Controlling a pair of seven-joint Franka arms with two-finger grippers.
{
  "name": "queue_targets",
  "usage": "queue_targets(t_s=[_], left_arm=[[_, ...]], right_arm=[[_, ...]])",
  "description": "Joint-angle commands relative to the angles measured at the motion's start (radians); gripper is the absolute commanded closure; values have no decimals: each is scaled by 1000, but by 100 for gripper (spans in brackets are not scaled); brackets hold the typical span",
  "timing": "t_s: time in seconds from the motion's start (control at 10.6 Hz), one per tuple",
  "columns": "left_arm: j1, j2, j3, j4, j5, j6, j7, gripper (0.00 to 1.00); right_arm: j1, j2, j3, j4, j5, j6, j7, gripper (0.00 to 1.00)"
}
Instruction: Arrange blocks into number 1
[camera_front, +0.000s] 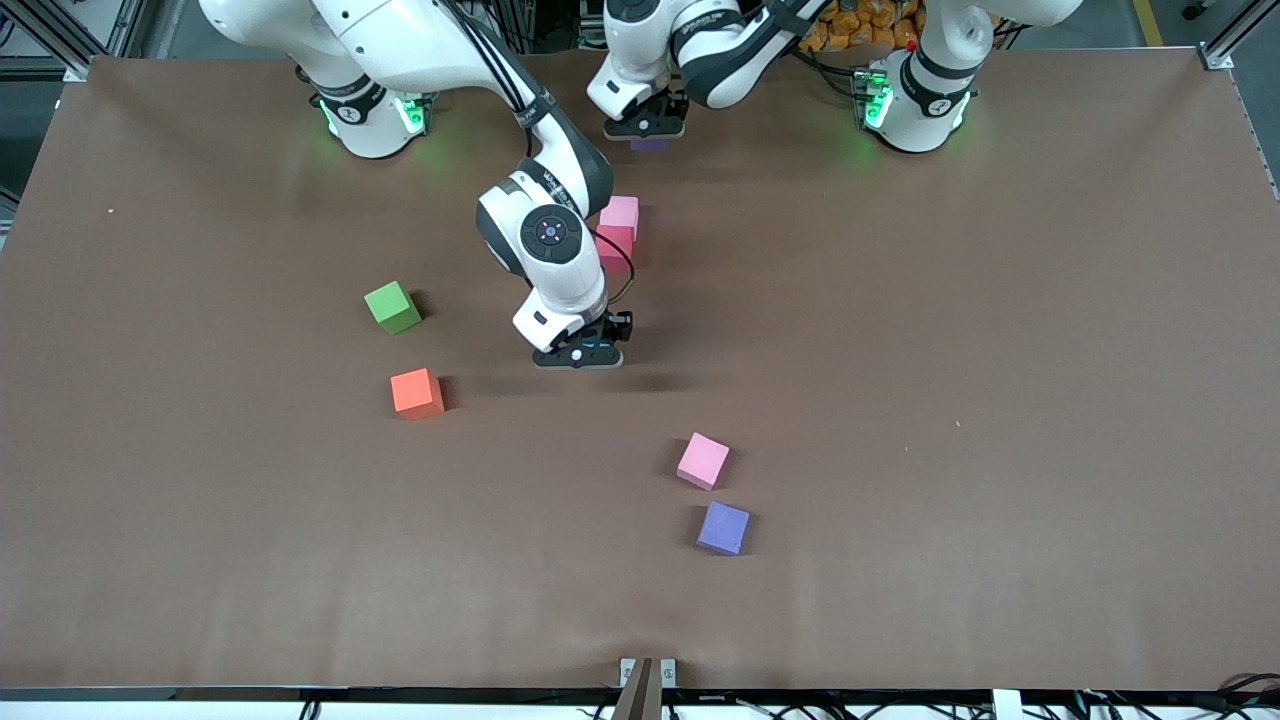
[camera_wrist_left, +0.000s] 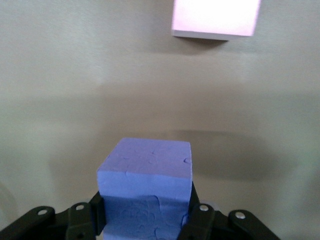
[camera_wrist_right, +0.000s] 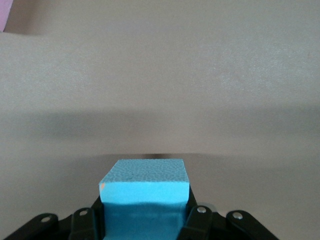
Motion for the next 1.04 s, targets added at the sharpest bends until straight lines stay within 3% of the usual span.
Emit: queue_targets(t_s=[0.0,0.57,0.94], left_arm=[[-15,72,6,74,0,-11,-38,100],[-17,196,23,132,126,-10,-146,100],[-99,202,118,157,151,-11,-132,100]], right_arm=[[-21,-40,7,-31,13,3,-12,100],[-58,-57,9,-22,18,-20,-49,100],[-58,-57,9,-22,18,-20,-49,100]])
